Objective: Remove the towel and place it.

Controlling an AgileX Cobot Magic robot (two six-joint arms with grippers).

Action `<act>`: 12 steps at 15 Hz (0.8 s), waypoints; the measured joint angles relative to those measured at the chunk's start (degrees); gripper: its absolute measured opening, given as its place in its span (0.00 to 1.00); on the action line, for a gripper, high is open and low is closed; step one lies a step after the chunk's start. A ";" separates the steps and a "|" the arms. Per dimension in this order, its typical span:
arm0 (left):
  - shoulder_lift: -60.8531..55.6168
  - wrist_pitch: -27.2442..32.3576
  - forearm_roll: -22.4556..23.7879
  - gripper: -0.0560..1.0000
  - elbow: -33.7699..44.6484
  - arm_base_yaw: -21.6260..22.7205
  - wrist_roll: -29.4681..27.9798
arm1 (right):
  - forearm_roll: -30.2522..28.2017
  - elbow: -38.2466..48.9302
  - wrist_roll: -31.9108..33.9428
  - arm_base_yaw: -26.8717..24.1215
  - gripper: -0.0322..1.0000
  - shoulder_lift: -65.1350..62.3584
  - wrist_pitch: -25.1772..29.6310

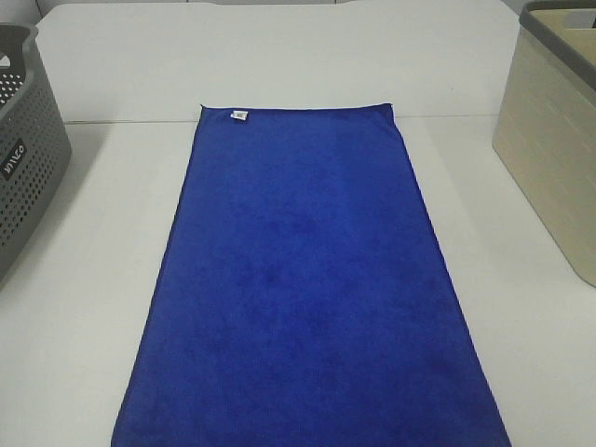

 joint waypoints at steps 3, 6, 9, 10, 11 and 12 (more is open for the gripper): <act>-8.94 3.55 -1.89 0.69 0.86 0.00 -0.06 | 0.17 4.24 0.00 0.00 0.76 -6.19 -0.34; -11.63 3.90 -4.70 0.69 1.15 0.00 0.00 | 0.46 5.10 -0.17 0.00 0.76 -6.36 -3.27; -11.69 3.84 -5.73 0.69 1.32 0.06 0.29 | 0.63 5.27 -0.46 0.00 0.76 -6.36 -4.18; -11.69 3.84 -5.96 0.69 1.32 0.06 0.52 | 0.69 5.56 -0.52 0.00 0.76 -6.36 -4.58; -11.69 3.84 -6.36 0.69 1.32 0.06 0.57 | 0.69 6.19 -0.52 0.00 0.76 -6.36 -5.21; -11.69 3.84 -6.53 0.69 1.32 0.06 0.63 | 0.69 6.42 -0.52 0.00 0.76 -6.36 -5.79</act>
